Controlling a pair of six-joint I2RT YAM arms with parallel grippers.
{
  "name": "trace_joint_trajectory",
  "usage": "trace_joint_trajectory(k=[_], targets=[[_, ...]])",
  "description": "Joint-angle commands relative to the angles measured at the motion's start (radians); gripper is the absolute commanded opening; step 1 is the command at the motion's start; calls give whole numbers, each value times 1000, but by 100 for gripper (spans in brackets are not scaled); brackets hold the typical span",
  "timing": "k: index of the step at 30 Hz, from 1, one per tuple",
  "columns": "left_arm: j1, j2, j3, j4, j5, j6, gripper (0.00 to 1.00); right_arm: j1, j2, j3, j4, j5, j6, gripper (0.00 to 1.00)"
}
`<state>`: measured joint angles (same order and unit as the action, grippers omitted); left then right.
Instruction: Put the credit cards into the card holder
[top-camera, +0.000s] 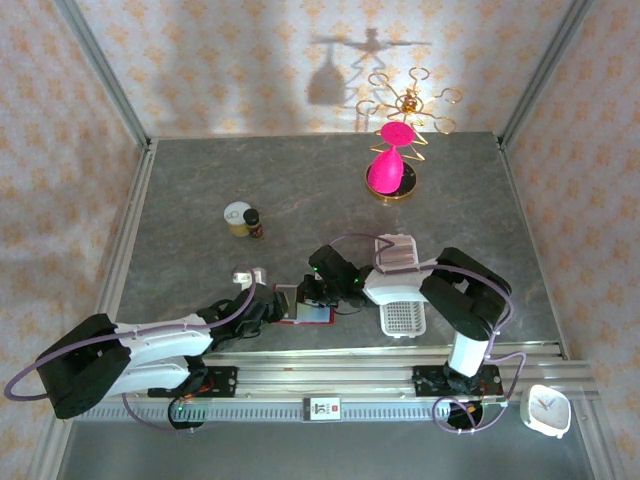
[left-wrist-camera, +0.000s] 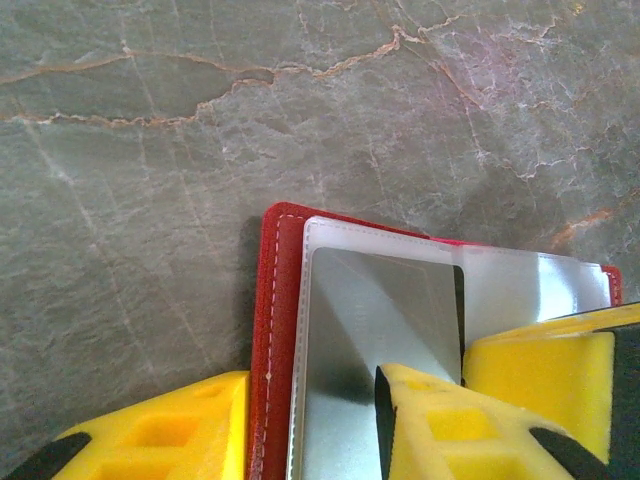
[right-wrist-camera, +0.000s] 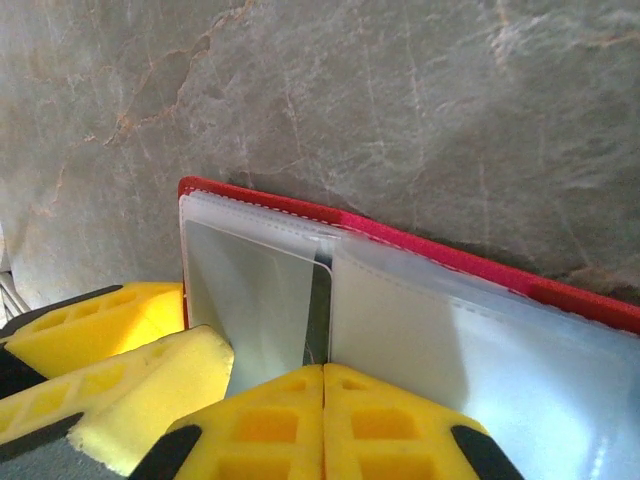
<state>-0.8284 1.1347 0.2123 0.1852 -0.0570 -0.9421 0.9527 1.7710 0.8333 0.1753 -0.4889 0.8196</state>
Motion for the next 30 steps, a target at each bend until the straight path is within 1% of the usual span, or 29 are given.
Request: trace_joint_trajectory(k=[1,4,7,13,15,20,24,30], targets=[[-2,48,-31,-6,130,-15,33,12,-23,8,71,-15,8,9],[-2,56,-32,-16,118,-5,32,12,-81,3,0,57,-29,13],[-2,79,-18,-62,95,12,31,12,-145,-13,-72,124,-41,16],[-2,146,-7,-67,97,30,30,12,-247,-82,-116,179,-18,26],[-5,164,3,-72,100,38,30,12,-271,-106,-125,191,-7,28],[-8,166,-2,-68,99,33,30,12,-301,-171,-131,210,24,35],[-11,167,2,-59,114,32,30,12,-298,-193,-88,194,38,35],[-17,156,1,-53,126,20,30,12,-262,-166,-58,164,30,34]])
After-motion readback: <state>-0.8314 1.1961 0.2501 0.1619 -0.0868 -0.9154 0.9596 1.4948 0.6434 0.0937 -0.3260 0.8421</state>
